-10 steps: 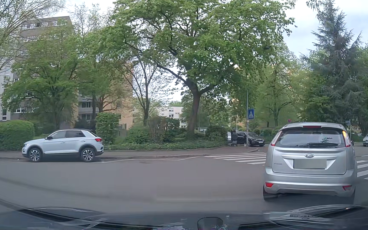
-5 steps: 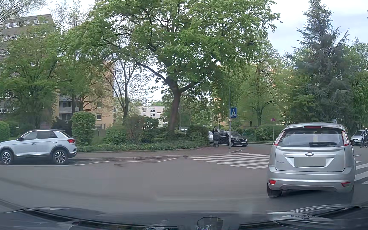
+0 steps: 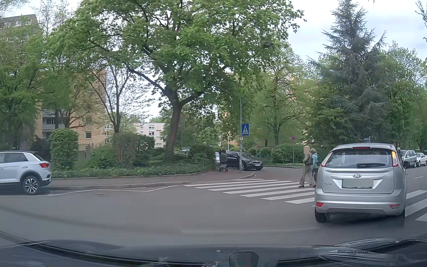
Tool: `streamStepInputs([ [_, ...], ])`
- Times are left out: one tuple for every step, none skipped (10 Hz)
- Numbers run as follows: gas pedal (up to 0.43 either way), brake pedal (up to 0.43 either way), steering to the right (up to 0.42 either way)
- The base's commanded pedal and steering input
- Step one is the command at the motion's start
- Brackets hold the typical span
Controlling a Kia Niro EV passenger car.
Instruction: Follow the waypoints while adhering to traffic rules and regulations
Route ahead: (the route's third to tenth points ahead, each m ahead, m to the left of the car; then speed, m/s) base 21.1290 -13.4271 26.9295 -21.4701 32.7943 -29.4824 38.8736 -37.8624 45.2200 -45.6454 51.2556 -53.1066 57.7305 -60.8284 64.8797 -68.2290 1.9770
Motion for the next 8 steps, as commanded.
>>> streamStepInputs([
  [0.039,0.000,0.454],
  [0.059,0.000,0.462],
  [0.067,0.000,0.464],
  [0.087,0.000,0.464],
  [0.098,0.000,0.464],
  [0.110,0.000,0.464],
  [0.118,0.000,0.464],
  [0.138,0.000,0.464],
])
